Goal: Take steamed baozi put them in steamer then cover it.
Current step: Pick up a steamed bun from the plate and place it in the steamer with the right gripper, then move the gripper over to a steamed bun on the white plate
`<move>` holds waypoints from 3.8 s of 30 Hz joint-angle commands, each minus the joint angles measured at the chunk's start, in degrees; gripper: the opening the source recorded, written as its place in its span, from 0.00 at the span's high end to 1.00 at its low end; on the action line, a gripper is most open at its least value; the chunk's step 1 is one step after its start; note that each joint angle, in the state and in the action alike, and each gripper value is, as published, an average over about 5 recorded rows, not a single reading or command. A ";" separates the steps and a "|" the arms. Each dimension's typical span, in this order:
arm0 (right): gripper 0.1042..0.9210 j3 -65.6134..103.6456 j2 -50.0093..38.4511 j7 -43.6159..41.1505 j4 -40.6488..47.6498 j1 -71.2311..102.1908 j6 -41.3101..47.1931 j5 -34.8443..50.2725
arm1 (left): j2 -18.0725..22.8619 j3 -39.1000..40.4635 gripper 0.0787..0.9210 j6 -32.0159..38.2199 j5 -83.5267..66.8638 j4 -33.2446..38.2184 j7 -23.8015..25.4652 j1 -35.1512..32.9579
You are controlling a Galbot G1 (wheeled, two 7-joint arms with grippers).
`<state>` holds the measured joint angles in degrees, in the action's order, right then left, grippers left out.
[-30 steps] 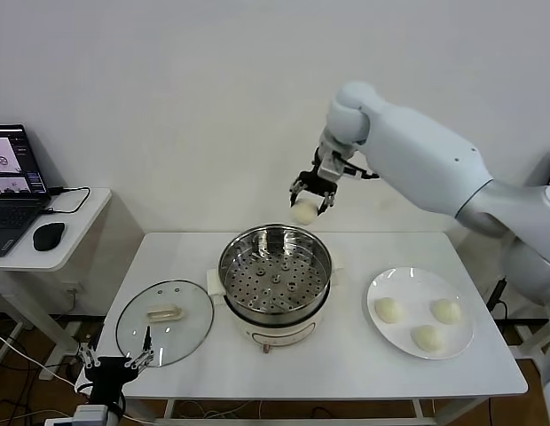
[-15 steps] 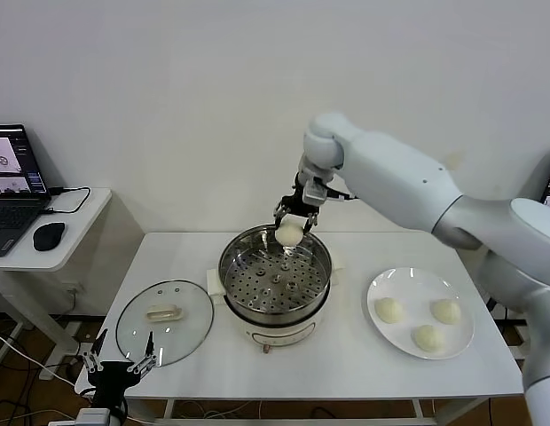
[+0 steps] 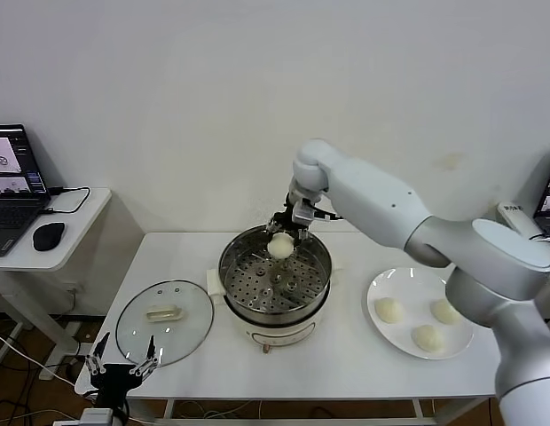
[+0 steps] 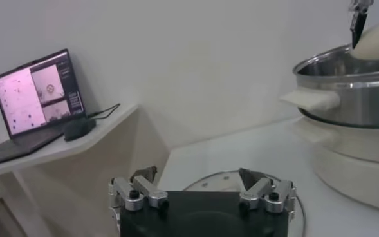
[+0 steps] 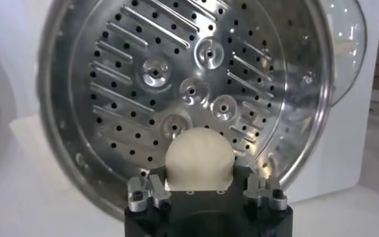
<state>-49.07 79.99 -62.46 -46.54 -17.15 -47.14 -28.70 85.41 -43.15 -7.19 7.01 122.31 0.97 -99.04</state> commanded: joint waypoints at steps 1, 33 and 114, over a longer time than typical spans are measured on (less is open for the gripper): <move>0.35 0.68 1.65 2.63 2.27 1.37 -0.27 -3.07 | 0.00 0.04 0.12 0.54 1.27 -0.22 -0.21 -0.07; 0.12 -1.78 -9.84 -4.83 -13.76 -9.16 24.68 25.53 | 0.25 0.78 0.12 0.59 1.16 1.17 0.28 -0.76; 0.12 17.82 -34.28 -2.01 -19.15 28.62 61.79 13.35 | 0.10 2.69 0.12 -0.06 1.74 -0.53 0.70 -2.23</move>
<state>-31.83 45.47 -64.86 -66.34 10.73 14.91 -14.83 85.51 -40.42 -7.24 8.72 121.92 1.68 -101.24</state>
